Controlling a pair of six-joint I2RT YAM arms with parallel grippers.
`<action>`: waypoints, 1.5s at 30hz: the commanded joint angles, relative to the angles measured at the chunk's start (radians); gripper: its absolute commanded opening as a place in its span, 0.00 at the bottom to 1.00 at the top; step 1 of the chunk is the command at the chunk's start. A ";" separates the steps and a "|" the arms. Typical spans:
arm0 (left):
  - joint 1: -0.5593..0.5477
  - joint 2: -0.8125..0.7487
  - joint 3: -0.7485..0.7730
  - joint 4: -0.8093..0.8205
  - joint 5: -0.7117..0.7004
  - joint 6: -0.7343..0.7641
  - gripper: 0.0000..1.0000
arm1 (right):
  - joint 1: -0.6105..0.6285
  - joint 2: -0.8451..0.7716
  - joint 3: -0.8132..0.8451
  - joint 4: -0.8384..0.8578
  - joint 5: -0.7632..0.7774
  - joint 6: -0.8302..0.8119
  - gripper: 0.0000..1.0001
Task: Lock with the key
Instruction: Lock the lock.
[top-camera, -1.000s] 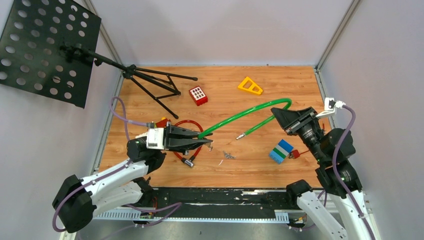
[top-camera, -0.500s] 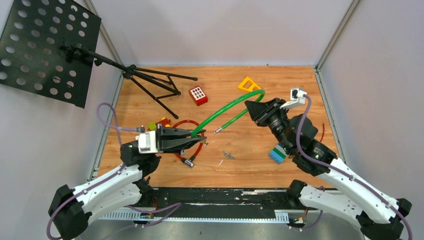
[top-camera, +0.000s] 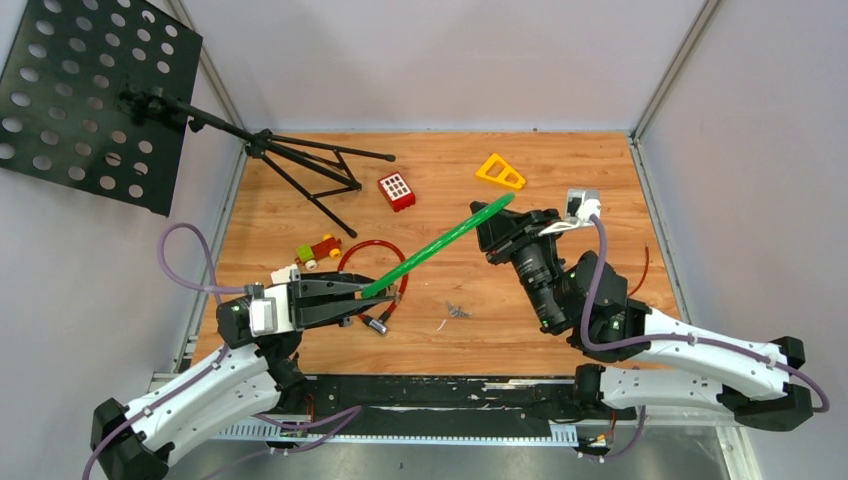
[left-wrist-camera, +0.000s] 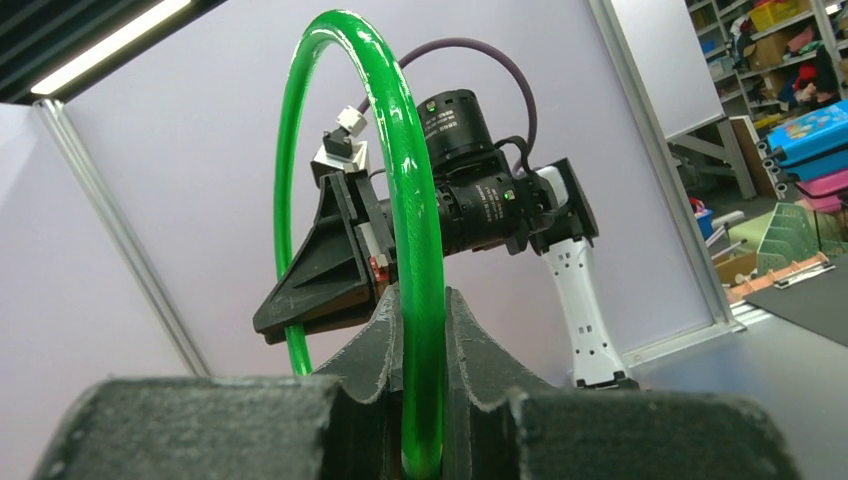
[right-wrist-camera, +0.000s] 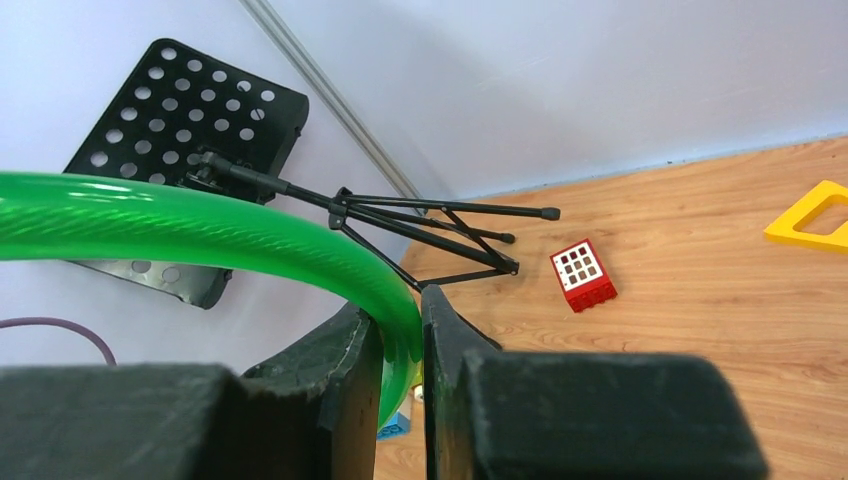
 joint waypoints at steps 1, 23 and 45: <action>-0.007 -0.026 0.016 0.081 0.071 -0.004 0.00 | 0.057 -0.006 0.062 0.182 0.121 -0.086 0.00; -0.008 0.018 0.020 0.131 0.096 -0.038 0.00 | 0.198 0.033 0.092 0.255 0.102 -0.150 0.00; -0.008 0.027 0.021 0.131 0.086 -0.026 0.00 | 0.246 0.040 0.085 0.251 0.092 -0.144 0.00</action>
